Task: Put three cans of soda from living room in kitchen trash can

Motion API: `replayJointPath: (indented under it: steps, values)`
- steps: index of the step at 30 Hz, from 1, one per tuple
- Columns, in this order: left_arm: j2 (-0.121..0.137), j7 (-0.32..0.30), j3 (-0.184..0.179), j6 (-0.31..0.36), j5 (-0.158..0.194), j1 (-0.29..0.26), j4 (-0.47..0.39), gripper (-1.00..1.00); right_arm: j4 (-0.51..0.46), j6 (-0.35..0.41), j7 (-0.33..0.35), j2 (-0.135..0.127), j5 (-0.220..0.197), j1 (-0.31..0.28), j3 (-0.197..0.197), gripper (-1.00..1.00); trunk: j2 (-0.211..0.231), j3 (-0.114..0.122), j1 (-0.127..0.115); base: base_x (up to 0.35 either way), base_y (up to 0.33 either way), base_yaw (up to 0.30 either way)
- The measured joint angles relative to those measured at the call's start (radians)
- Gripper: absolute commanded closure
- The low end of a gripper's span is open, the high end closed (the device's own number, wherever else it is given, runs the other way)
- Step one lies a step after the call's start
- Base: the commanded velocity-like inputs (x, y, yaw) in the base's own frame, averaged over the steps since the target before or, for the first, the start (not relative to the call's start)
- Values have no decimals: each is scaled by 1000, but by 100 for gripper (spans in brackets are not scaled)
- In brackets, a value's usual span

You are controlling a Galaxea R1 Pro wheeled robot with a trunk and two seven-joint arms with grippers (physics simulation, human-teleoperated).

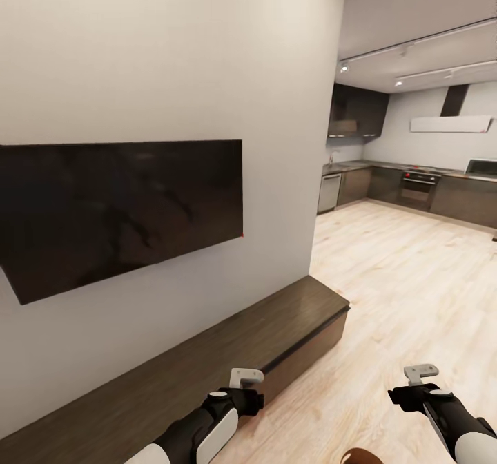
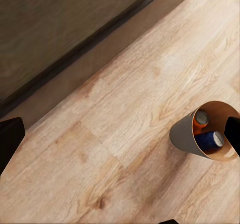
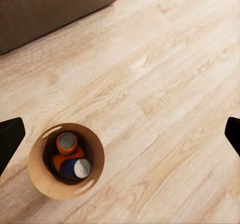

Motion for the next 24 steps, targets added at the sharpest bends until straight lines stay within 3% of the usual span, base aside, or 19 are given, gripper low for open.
replayJointPath:
  steps: [10, 24]
  values:
    - [0, 0, 0, 0, 0, 0, 0, -100, 0, 1, 0, 0, 1, 0, 0, -100, 0, 15, 0, 0, 0, 36]
    - [0, 0, 0, 0, 0, 0, 0, -100, -1, 6, 2, -1, 1, 0, 1, -100, 0, 17, 0, 0, 0, 5]
